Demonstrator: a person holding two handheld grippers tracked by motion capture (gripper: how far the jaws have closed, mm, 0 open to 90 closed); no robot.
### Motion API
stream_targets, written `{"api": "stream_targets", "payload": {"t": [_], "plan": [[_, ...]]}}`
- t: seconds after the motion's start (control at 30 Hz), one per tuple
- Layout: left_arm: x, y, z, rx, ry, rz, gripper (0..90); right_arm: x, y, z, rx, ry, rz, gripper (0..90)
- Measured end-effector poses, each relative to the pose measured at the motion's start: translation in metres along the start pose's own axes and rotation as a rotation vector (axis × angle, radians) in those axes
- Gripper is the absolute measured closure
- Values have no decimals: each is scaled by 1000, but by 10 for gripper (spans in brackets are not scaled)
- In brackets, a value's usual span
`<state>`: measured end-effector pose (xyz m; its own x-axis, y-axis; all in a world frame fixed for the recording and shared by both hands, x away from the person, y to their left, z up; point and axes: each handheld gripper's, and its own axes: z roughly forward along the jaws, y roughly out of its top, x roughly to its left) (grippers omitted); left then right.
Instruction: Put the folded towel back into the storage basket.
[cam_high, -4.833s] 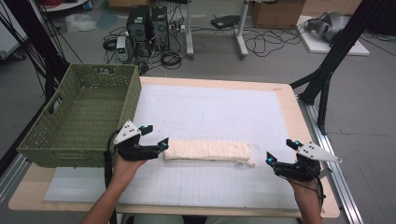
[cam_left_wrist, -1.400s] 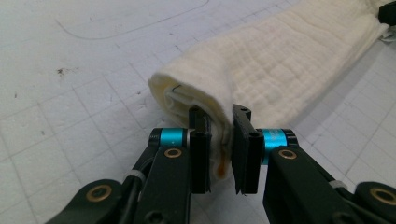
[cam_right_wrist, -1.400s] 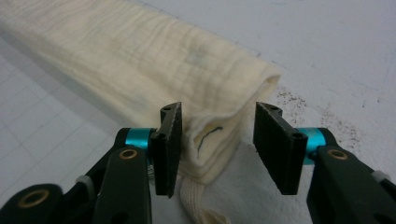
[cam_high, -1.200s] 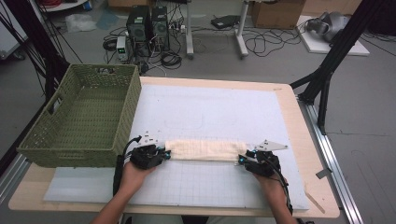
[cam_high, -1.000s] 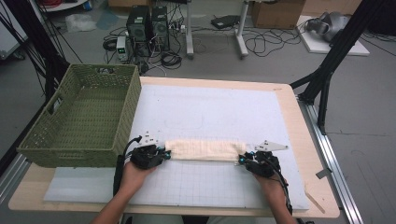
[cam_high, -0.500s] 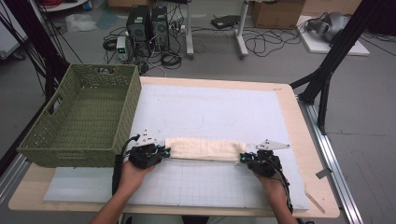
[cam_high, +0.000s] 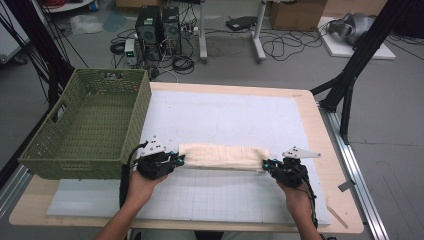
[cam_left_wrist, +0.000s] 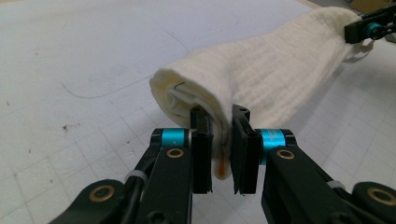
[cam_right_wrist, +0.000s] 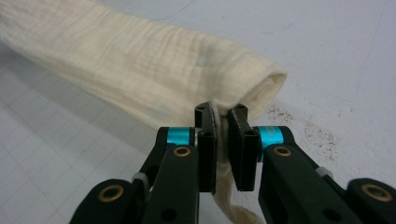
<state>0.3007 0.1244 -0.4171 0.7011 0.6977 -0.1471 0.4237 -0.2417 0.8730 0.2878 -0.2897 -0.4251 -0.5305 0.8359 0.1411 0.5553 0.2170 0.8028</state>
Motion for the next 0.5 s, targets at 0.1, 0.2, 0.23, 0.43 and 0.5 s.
{"api": "stream_targets", "payload": {"t": [0.1,0.2,0.23,0.43,0.5], "plan": [[0,3,-1,-9,-3,2,799,0,3,-4,-18,0,3,831],[-1,7,-5,-26,-2,6,799,1,7,-8,-33,-3,-5,831],[-1,9,-7,-33,-1,9,799,1,9,-9,-39,-5,-15,830],[-1,24,-21,-89,1,25,799,3,27,-13,-80,-12,-42,830],[-2,30,-27,-106,1,34,799,3,36,-14,-91,-16,-58,830]]}}
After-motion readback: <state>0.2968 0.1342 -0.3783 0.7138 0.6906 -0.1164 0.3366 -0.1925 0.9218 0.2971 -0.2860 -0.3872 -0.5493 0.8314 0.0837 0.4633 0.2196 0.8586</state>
